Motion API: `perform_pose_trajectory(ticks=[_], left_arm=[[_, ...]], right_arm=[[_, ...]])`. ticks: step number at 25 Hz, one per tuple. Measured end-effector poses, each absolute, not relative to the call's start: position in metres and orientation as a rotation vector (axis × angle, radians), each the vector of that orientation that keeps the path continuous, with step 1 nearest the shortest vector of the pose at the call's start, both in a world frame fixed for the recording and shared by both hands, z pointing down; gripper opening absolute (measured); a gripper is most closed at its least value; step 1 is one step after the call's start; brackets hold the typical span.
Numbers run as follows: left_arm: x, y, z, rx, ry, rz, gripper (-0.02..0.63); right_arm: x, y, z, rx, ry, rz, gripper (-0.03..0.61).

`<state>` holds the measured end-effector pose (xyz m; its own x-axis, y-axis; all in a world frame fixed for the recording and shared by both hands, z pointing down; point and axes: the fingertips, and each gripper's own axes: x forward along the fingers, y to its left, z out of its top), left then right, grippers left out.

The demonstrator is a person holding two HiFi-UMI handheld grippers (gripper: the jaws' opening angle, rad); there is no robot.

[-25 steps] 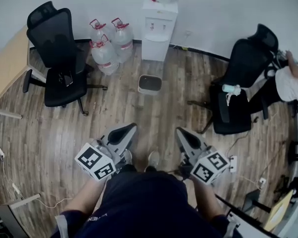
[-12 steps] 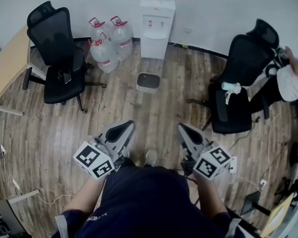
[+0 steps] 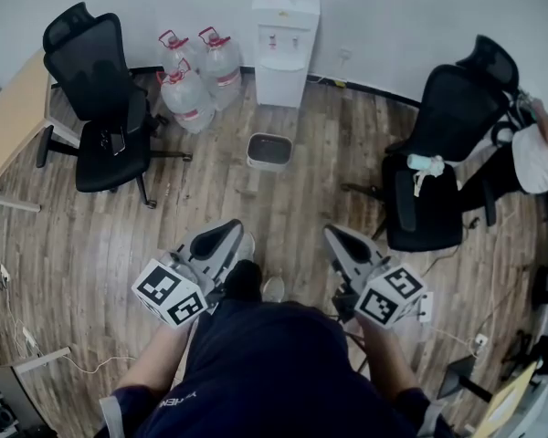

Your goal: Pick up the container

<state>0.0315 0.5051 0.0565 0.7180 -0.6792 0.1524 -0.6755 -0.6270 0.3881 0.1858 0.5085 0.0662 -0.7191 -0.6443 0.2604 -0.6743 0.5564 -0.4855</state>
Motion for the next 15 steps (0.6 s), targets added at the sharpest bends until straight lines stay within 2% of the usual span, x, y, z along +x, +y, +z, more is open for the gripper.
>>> perform_pose_trajectory(ticks=[7,15], left_arm=[[0.024,0.437,0.081,2.467,-1.037,-0.02,0.026],[0.0,0.305,0.116,2.432,-0.979,0.036,0.026]], right_arm=[[0.184,0.445,0.084,1.159,-2.685,0.895,0.017],[0.159,0.323,0.118,1.191,-2.607,0.984,0.017]])
